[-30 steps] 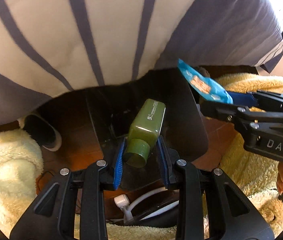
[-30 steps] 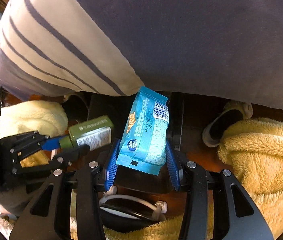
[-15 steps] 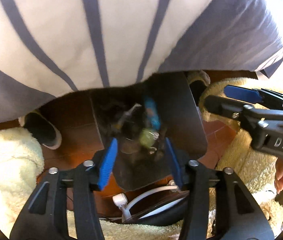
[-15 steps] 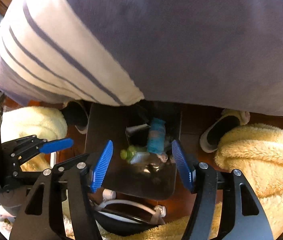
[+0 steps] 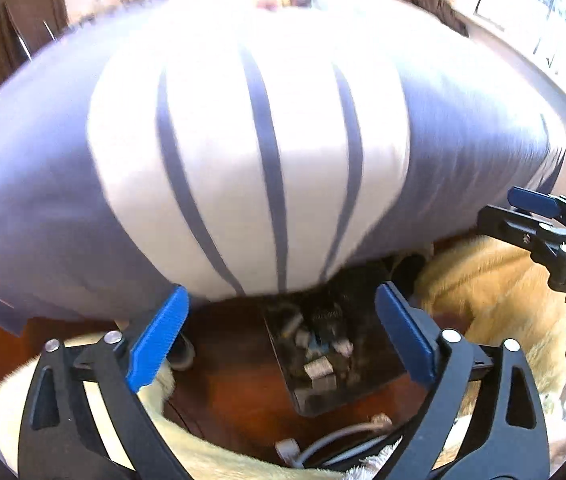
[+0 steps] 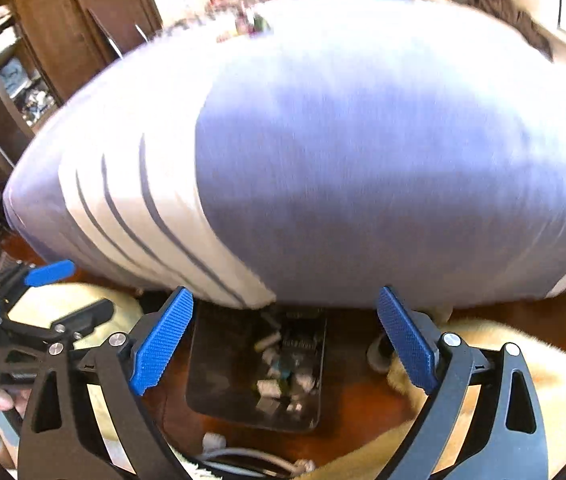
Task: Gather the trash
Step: 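Raise both tools back up toward the remaining items on the bed, then grasp the striped ribbon with the right tool while the left tool grasps the fuzzy pipe-cleaner toy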
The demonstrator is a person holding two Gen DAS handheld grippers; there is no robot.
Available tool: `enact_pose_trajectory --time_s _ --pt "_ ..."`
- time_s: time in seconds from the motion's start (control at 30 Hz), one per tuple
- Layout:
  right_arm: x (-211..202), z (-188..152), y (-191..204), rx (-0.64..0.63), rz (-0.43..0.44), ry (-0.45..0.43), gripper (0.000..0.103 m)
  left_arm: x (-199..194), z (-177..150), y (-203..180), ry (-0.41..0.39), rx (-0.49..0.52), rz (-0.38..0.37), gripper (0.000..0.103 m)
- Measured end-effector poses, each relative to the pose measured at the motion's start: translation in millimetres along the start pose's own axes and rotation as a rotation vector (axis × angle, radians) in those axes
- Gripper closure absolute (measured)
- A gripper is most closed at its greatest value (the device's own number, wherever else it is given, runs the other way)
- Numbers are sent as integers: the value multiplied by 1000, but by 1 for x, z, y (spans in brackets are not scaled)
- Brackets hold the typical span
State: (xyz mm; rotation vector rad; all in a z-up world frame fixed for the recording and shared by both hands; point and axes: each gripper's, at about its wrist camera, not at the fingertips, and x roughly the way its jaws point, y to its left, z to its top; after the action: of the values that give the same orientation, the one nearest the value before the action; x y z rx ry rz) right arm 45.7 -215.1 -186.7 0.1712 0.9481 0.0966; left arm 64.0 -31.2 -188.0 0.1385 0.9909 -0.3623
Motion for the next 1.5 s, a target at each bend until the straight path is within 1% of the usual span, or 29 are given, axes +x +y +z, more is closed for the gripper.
enact_pose_trajectory --time_s 0.03,0.1,0.17,0.33,0.43,0.5,0.57,0.6,0.7,0.73,0.8,0.9,1.03,1.1,1.17,1.2,1.27,1.4,1.43,1.47,1.5 --pt "-12 8 1 -10 -9 -44 4 -8 5 3 -25 -1 8 10" --pt "-26 21 1 -23 -13 -95 4 -21 16 7 -67 -1 23 8" --pt "-31 34 2 -31 -19 -128 4 -30 28 12 -104 -1 39 8" --pt "-41 69 2 -58 -50 -191 4 -37 59 23 -161 -1 73 8" --pt "-39 96 2 -62 -67 -224 4 -38 79 31 -184 -1 84 8" --pt "-38 106 2 -62 -67 -238 4 -33 94 34 -196 -3 92 8" --pt "-29 122 4 -65 -70 -244 4 -28 107 38 -205 -1 100 8" --pt "-26 125 5 -66 -71 -246 4 -25 115 39 -209 0 103 8" --pt "-14 147 6 -68 -61 -250 4 -12 132 45 -204 -1 108 8" --pt "-5 159 6 -66 -60 -249 4 -7 139 48 -198 -3 108 8" --pt "7 170 9 -64 -56 -243 4 6 149 53 -183 -11 99 8" --pt "33 194 14 -71 -45 -213 4 25 165 58 -159 -12 88 8" --pt "56 225 23 -84 -43 -215 5 47 183 61 -139 2 90 8" --pt "64 235 27 -89 -41 -220 12 53 189 62 -136 4 84 8" --pt "77 251 34 -109 -25 -208 27 58 193 63 -137 3 68 8" --pt "81 255 36 -115 -22 -203 30 60 195 64 -136 1 61 8" --pt "95 265 43 -133 -19 -180 41 64 200 64 -138 4 52 8" --pt "114 276 50 -153 -16 -151 53 72 209 63 -136 6 38 8" --pt "118 277 50 -155 -17 -142 62 74 212 62 -135 8 35 8" --pt "122 278 50 -156 -14 -134 73 75 214 61 -135 9 30 8" --pt "124 279 48 -152 -4 -127 79 77 217 60 -135 11 27 8"
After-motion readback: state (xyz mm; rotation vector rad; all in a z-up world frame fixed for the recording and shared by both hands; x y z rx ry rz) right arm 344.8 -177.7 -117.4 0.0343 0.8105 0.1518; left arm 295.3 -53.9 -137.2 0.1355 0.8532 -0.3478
